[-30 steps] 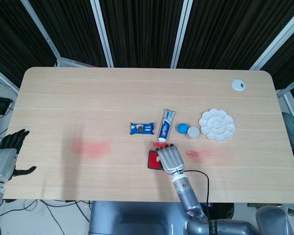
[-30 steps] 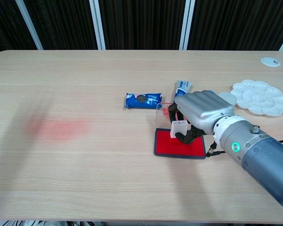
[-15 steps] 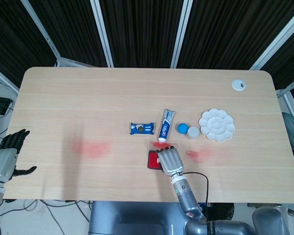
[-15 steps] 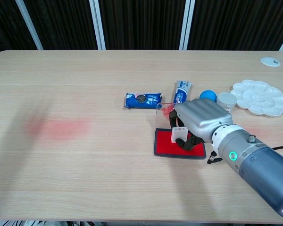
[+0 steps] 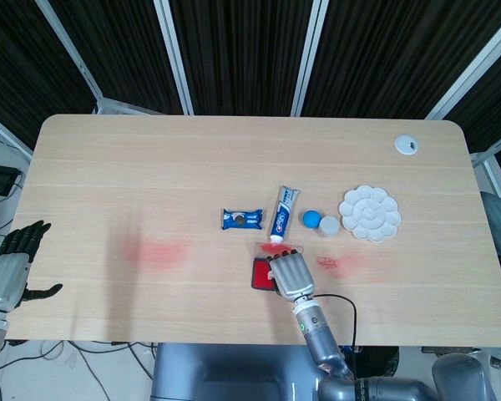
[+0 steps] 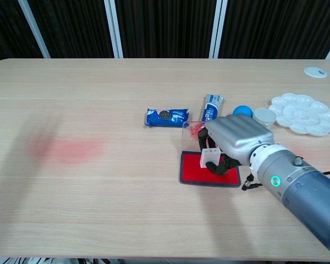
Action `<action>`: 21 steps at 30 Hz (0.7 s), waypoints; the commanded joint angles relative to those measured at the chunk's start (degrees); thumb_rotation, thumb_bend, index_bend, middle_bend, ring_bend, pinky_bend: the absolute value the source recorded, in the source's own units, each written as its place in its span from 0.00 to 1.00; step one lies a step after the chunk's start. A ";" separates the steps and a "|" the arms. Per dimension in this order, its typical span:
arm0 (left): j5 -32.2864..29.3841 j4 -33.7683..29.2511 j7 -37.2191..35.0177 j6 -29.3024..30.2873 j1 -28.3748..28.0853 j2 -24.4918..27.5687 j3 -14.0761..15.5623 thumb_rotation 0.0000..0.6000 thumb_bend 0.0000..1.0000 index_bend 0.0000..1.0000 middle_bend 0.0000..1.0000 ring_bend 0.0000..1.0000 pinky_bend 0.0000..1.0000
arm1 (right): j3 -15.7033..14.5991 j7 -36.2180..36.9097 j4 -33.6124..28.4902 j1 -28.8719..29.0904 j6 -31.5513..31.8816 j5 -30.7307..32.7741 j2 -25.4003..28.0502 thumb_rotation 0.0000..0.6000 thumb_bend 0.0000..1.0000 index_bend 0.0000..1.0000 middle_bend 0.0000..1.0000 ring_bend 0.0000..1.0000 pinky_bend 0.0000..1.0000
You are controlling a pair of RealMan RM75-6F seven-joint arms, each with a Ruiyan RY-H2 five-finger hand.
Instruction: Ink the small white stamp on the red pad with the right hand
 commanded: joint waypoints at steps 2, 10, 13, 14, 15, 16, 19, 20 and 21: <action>0.22 0.06 0.18 0.06 0.01 -0.04 0.11 1.00 0.00 0.00 0.00 0.00 0.00 | 0.56 0.56 -2.16 -0.11 1.30 -1.61 1.88 1.00 0.59 0.74 0.59 0.47 0.46; 0.38 0.28 0.55 0.42 0.13 -0.26 0.16 1.00 0.00 0.00 0.00 0.00 0.00 | 0.00 1.29 -6.66 -1.67 3.52 -3.74 7.59 1.00 0.59 0.74 0.59 0.47 0.46; 0.34 0.30 0.82 0.48 0.15 -0.35 0.19 1.00 0.00 0.00 0.00 0.00 0.00 | -0.62 2.02 -7.99 -2.70 4.23 -4.29 10.27 1.00 0.59 0.74 0.59 0.47 0.46; 0.32 0.30 0.94 0.51 0.18 -0.39 0.21 1.00 0.00 0.00 0.00 0.00 0.00 | -0.87 2.41 -8.38 -3.06 4.38 -4.47 11.18 1.00 0.59 0.74 0.59 0.47 0.46; 0.31 0.32 1.02 0.53 0.19 -0.43 0.23 1.00 0.00 0.00 0.00 0.00 0.00 | -1.02 2.73 -8.61 -3.39 4.55 -4.51 11.89 1.00 0.59 0.74 0.59 0.47 0.46; 0.30 0.33 1.17 0.56 0.20 -0.49 0.24 1.00 0.00 0.00 0.00 0.00 0.00 | -1.21 3.23 -8.91 -3.82 4.72 -4.57 12.87 1.00 0.59 0.74 0.59 0.47 0.46; 0.23 0.31 1.66 0.67 0.22 -0.68 0.26 1.00 0.00 0.00 0.00 0.00 0.00 | -1.70 4.86 -9.30 -4.86 4.82 -4.74 15.42 1.00 0.59 0.74 0.59 0.47 0.46; 0.19 0.30 1.78 0.70 0.24 -0.73 0.25 1.00 0.00 0.00 0.00 0.00 0.00 | -1.81 5.34 -9.29 -5.13 4.77 -4.68 16.02 1.00 0.59 0.74 0.59 0.47 0.46; 0.14 0.30 1.92 0.75 0.26 -0.81 0.26 1.00 0.00 0.00 0.00 0.00 0.00 | -1.95 5.95 -9.16 -5.45 4.65 -4.56 16.70 1.00 0.59 0.74 0.59 0.47 0.46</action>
